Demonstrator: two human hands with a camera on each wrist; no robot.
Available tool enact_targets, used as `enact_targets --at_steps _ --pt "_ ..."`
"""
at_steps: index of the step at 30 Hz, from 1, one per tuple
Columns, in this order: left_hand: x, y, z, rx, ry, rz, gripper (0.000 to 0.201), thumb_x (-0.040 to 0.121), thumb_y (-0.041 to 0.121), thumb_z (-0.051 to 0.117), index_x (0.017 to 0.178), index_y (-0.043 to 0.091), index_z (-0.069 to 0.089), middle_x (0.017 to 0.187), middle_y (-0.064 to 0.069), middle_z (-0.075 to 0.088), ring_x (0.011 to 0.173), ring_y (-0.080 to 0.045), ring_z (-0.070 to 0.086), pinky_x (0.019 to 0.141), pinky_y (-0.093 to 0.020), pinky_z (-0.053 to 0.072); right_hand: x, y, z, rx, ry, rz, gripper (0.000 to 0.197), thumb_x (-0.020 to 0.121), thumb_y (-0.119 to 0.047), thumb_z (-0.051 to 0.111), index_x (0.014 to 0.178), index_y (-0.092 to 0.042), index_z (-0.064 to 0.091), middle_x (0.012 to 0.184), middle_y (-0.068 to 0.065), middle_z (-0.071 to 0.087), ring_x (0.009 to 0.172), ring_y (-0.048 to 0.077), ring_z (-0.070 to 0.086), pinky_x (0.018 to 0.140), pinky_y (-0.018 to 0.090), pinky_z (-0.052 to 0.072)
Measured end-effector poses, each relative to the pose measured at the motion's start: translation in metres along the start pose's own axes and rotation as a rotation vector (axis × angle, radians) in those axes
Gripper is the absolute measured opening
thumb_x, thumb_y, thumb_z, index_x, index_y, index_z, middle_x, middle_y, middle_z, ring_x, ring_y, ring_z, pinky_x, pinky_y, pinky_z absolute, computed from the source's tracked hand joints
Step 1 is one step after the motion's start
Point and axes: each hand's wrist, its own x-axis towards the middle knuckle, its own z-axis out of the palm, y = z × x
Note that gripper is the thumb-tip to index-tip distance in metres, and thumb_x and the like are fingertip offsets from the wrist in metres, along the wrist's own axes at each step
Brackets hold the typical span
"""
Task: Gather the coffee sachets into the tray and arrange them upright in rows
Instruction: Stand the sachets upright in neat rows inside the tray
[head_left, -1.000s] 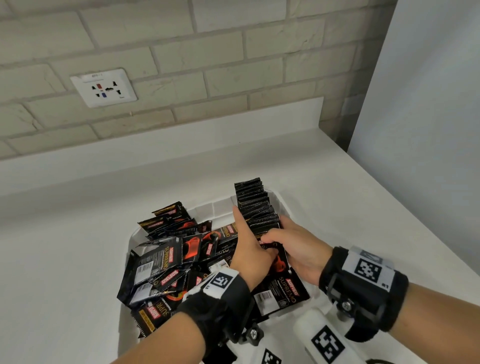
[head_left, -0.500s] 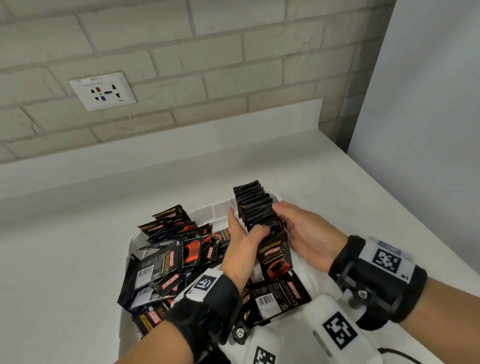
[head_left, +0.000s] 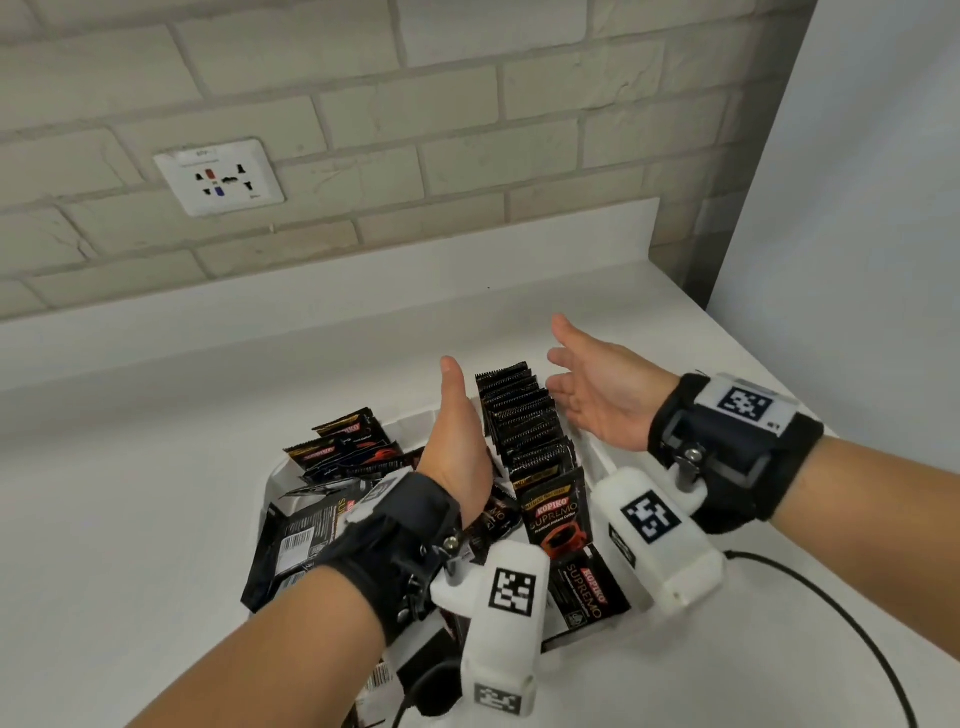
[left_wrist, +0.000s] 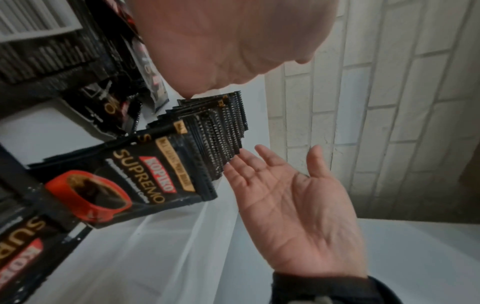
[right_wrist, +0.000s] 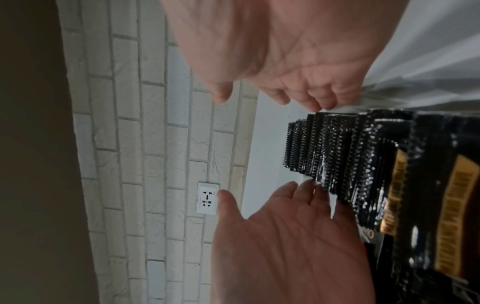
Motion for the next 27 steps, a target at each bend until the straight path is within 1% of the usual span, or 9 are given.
enact_targets --at_steps 3,5,7,10,12,14,17,22,27 --pt "0.002 0.0 0.002 -0.02 -0.029 -0.05 0.083 0.093 0.059 0.009 0.145 -0.004 0.009 0.153 -0.021 0.011 0.139 -0.034 0.014 0.105 -0.036 0.022 0.002 0.001 0.002 0.015 -0.003 0.018 0.072 0.093 -0.054 0.029 0.148 -0.011 0.008 0.152 0.022 0.011 0.141 0.028 0.016 0.109 0.033 0.023" --pt "0.004 0.001 0.004 -0.028 -0.052 -0.076 0.085 0.092 0.062 0.009 0.145 -0.005 0.013 0.152 -0.022 0.017 0.139 -0.036 0.02 0.107 -0.038 0.027 0.002 0.002 0.004 0.021 0.0 0.031 0.071 0.094 -0.053 0.03 0.147 -0.011 0.01 0.151 0.019 0.019 0.136 0.027 0.029 0.09 0.028 0.037" --pt "0.007 -0.001 0.004 -0.069 -0.088 -0.084 0.085 0.091 0.063 0.011 0.144 -0.003 0.02 0.15 -0.021 0.025 0.138 -0.035 0.027 0.106 -0.04 0.031 0.003 0.004 0.005 0.006 0.013 0.048 0.071 0.093 -0.053 0.031 0.147 -0.01 0.014 0.149 0.015 0.028 0.13 0.026 0.039 0.073 0.025 0.041" --pt "0.014 -0.007 0.003 -0.125 -0.107 -0.133 0.082 0.091 0.064 0.013 0.14 0.002 0.033 0.142 -0.02 0.04 0.132 -0.035 0.038 0.099 -0.043 0.037 0.009 0.009 0.003 -0.012 -0.002 0.079 0.066 0.095 -0.053 0.029 0.141 -0.006 0.026 0.126 0.005 0.048 0.102 0.015 0.052 0.065 0.025 0.043" --pt "0.016 -0.008 0.003 -0.177 -0.113 -0.173 0.076 0.091 0.065 0.015 0.128 0.006 0.045 0.125 -0.012 0.052 0.123 -0.031 0.046 0.09 -0.043 0.038 0.013 0.014 0.001 0.003 -0.002 0.09 0.062 0.096 -0.052 0.026 0.132 -0.002 0.036 0.105 -0.003 0.051 0.089 0.008 0.05 0.064 0.027 0.044" --pt "0.019 -0.01 0.002 -0.19 -0.125 -0.192 0.072 0.091 0.065 0.015 0.11 0.008 0.054 0.115 -0.007 0.055 0.112 -0.025 0.053 0.084 -0.04 0.042 0.016 0.019 0.001 0.025 -0.007 0.095 0.06 0.095 -0.053 0.025 0.128 -0.006 0.044 0.099 0.004 0.06 0.085 0.014 0.058 0.067 0.029 0.046" --pt "0.025 -0.014 0.0 -0.161 -0.13 -0.195 0.076 0.089 0.068 0.013 0.11 0.01 0.057 0.108 -0.013 0.063 0.096 -0.024 0.06 0.075 -0.036 0.047 0.02 0.023 0.004 0.047 0.005 0.111 0.063 0.093 -0.058 0.026 0.122 -0.008 0.052 0.11 0.012 0.062 0.091 0.021 0.061 0.072 0.032 0.049" --pt "0.025 -0.016 0.0 -0.173 -0.141 -0.193 0.076 0.089 0.068 0.013 0.115 0.011 0.056 0.116 -0.017 0.06 0.104 -0.026 0.058 0.084 -0.04 0.045 0.022 0.026 0.006 0.072 0.009 0.109 0.06 0.092 -0.061 0.026 0.116 -0.013 0.053 0.106 0.009 0.063 0.088 0.019 0.061 0.067 0.031 0.048" --pt "0.024 -0.017 0.001 -0.174 -0.163 -0.202 0.07 0.09 0.066 0.013 0.104 0.016 0.059 0.108 -0.013 0.062 0.102 -0.025 0.058 0.085 -0.039 0.044 0.025 0.03 0.003 0.052 -0.036 0.099 0.066 0.092 -0.061 0.024 0.127 -0.012 0.051 0.122 0.011 0.059 0.105 0.022 0.058 0.08 0.032 0.048"
